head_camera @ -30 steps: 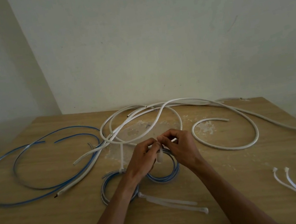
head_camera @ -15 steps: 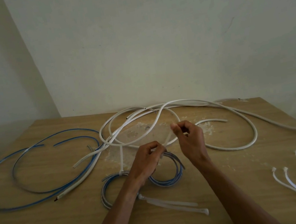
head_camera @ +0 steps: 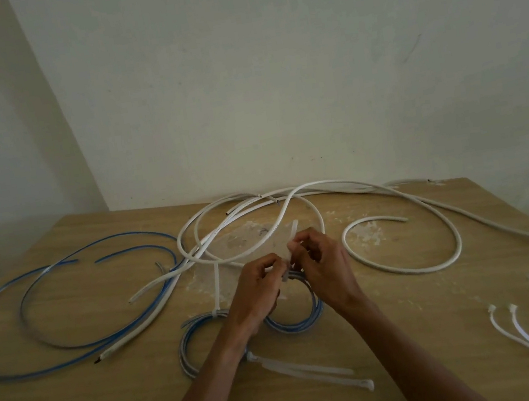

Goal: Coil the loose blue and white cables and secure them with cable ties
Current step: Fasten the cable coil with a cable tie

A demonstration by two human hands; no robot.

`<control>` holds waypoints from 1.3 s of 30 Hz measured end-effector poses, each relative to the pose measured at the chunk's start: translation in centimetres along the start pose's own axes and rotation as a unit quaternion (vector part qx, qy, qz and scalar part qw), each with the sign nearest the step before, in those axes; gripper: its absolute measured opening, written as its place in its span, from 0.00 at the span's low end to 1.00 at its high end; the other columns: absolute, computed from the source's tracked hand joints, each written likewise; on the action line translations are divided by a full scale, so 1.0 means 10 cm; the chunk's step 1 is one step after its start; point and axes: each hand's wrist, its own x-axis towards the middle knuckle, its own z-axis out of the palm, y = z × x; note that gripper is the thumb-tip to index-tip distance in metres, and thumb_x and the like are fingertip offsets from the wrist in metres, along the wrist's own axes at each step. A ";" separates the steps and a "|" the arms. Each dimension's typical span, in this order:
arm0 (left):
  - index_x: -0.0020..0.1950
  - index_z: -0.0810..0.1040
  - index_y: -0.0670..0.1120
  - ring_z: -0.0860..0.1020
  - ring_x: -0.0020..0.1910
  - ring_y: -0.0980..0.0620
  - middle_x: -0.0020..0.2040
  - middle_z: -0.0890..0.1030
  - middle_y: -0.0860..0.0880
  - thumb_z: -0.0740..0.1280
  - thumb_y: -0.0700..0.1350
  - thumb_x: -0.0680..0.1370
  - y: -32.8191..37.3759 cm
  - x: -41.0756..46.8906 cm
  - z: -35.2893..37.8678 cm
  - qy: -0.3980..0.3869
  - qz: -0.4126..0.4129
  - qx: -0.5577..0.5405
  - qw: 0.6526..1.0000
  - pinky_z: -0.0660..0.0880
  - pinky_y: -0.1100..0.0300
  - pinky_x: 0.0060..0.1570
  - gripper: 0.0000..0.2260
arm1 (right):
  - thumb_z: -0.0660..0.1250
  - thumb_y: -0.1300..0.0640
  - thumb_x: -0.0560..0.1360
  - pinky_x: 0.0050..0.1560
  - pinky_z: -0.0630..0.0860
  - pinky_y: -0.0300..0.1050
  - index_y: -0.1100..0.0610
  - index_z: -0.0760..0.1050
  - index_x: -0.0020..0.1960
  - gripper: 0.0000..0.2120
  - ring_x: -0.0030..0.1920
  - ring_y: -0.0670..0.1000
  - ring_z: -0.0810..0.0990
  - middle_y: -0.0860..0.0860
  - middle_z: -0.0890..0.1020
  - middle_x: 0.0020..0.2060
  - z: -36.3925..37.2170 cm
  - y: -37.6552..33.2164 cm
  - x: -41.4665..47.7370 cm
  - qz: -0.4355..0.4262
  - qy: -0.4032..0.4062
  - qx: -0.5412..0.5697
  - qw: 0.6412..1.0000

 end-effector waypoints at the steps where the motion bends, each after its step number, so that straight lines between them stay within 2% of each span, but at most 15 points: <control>1: 0.37 0.74 0.46 0.64 0.21 0.61 0.23 0.68 0.57 0.61 0.45 0.84 0.00 0.00 0.01 -0.005 -0.001 0.007 1.000 0.63 0.70 0.24 0.15 | 0.65 0.59 0.82 0.37 0.83 0.44 0.59 0.77 0.51 0.04 0.36 0.48 0.85 0.51 0.83 0.36 0.00 0.00 0.00 -0.003 0.003 -0.002 1.000; 3: 0.38 0.75 0.45 0.63 0.21 0.58 0.24 0.67 0.55 0.61 0.45 0.83 -0.01 -0.01 0.04 -0.016 -0.010 0.005 1.000 0.62 0.66 0.24 0.14 | 0.64 0.59 0.83 0.35 0.83 0.45 0.59 0.76 0.51 0.04 0.33 0.48 0.84 0.52 0.83 0.34 -0.03 0.01 0.00 -0.003 0.009 -0.007 1.000; 5: 0.39 0.76 0.46 0.61 0.22 0.54 0.25 0.66 0.51 0.62 0.46 0.83 -0.03 0.00 0.05 -0.023 -0.016 0.000 1.000 0.59 0.62 0.24 0.14 | 0.64 0.58 0.83 0.35 0.84 0.51 0.58 0.76 0.52 0.04 0.32 0.48 0.84 0.52 0.83 0.33 -0.04 0.02 0.00 0.004 0.019 -0.019 1.000; 7: 0.40 0.77 0.45 0.61 0.23 0.53 0.26 0.65 0.50 0.62 0.47 0.83 -0.05 0.02 0.05 -0.024 -0.023 -0.002 0.999 0.59 0.62 0.24 0.13 | 0.64 0.56 0.83 0.35 0.83 0.58 0.56 0.76 0.52 0.04 0.32 0.50 0.84 0.53 0.83 0.34 -0.04 0.02 0.01 0.022 0.025 -0.023 0.999; 9: 0.40 0.77 0.44 0.61 0.23 0.53 0.26 0.65 0.49 0.62 0.47 0.83 -0.05 0.02 0.05 -0.025 -0.022 -0.005 0.999 0.58 0.62 0.24 0.13 | 0.65 0.56 0.83 0.33 0.83 0.60 0.57 0.76 0.52 0.05 0.31 0.52 0.85 0.54 0.84 0.33 -0.04 0.01 0.00 0.037 0.027 -0.012 0.999; 14: 0.34 0.75 0.51 0.61 0.25 0.51 0.28 0.65 0.47 0.62 0.48 0.83 -0.04 0.01 0.04 -0.033 -0.028 0.003 0.999 0.58 0.61 0.25 0.16 | 0.65 0.58 0.83 0.30 0.83 0.55 0.59 0.77 0.52 0.05 0.29 0.55 0.85 0.55 0.83 0.32 -0.06 -0.03 0.00 0.076 0.021 0.030 0.996; 18: 0.35 0.75 0.51 0.61 0.24 0.53 0.26 0.64 0.51 0.62 0.48 0.83 -0.03 0.00 0.04 -0.041 -0.041 -0.011 0.998 0.58 0.60 0.26 0.16 | 0.66 0.58 0.82 0.27 0.80 0.48 0.60 0.77 0.51 0.06 0.27 0.54 0.83 0.56 0.83 0.32 -0.04 -0.02 0.00 0.087 0.026 0.031 0.995; 23: 0.36 0.76 0.50 0.59 0.24 0.54 0.27 0.62 0.51 0.62 0.46 0.83 -0.02 0.00 0.04 -0.061 -0.042 -0.043 0.996 0.56 0.61 0.25 0.15 | 0.67 0.56 0.82 0.27 0.81 0.53 0.59 0.79 0.48 0.07 0.25 0.54 0.81 0.56 0.82 0.31 -0.02 0.04 0.02 0.088 0.049 0.020 0.995; 29: 0.37 0.76 0.50 0.58 0.24 0.54 0.28 0.61 0.50 0.62 0.44 0.83 0.00 0.01 0.01 -0.060 -0.048 -0.082 0.994 0.55 0.61 0.26 0.14 | 0.67 0.58 0.82 0.27 0.77 0.44 0.61 0.79 0.49 0.07 0.24 0.51 0.78 0.57 0.82 0.33 -0.02 0.01 0.07 0.131 0.045 0.088 0.986; 32: 0.39 0.74 0.48 0.56 0.24 0.55 0.28 0.61 0.52 0.62 0.44 0.83 0.00 0.02 -0.02 -0.072 -0.075 -0.120 0.987 0.53 0.63 0.25 0.13 | 0.65 0.55 0.83 0.29 0.78 0.43 0.63 0.80 0.49 0.12 0.27 0.52 0.80 0.58 0.83 0.37 -0.07 0.01 0.09 0.161 0.012 0.113 0.980; 35: 0.42 0.74 0.47 0.56 0.24 0.56 0.29 0.60 0.53 0.62 0.46 0.85 -0.02 0.06 -0.19 -0.082 -0.104 -0.141 0.981 0.55 0.64 0.22 0.12 | 0.64 0.49 0.82 0.40 0.83 0.45 0.61 0.83 0.49 0.17 0.37 0.55 0.86 0.57 0.86 0.39 -0.13 0.01 0.05 0.173 -0.067 0.095 0.978; 37: 0.43 0.72 0.46 0.57 0.24 0.57 0.29 0.60 0.53 0.61 0.47 0.85 -0.04 0.10 -0.32 -0.080 -0.128 -0.155 0.976 0.56 0.65 0.22 0.12 | 0.69 0.51 0.79 0.44 0.83 0.46 0.59 0.84 0.49 0.11 0.41 0.53 0.86 0.55 0.87 0.41 -0.15 0.02 0.02 0.160 -0.129 0.064 0.977; 39: 0.45 0.71 0.46 0.58 0.24 0.58 0.29 0.61 0.54 0.60 0.48 0.85 -0.05 0.12 -0.44 -0.067 -0.147 -0.168 0.973 0.57 0.66 0.21 0.11 | 0.72 0.56 0.77 0.43 0.83 0.43 0.57 0.84 0.53 0.07 0.40 0.50 0.85 0.54 0.87 0.42 -0.11 -0.01 0.00 0.144 -0.167 0.065 0.973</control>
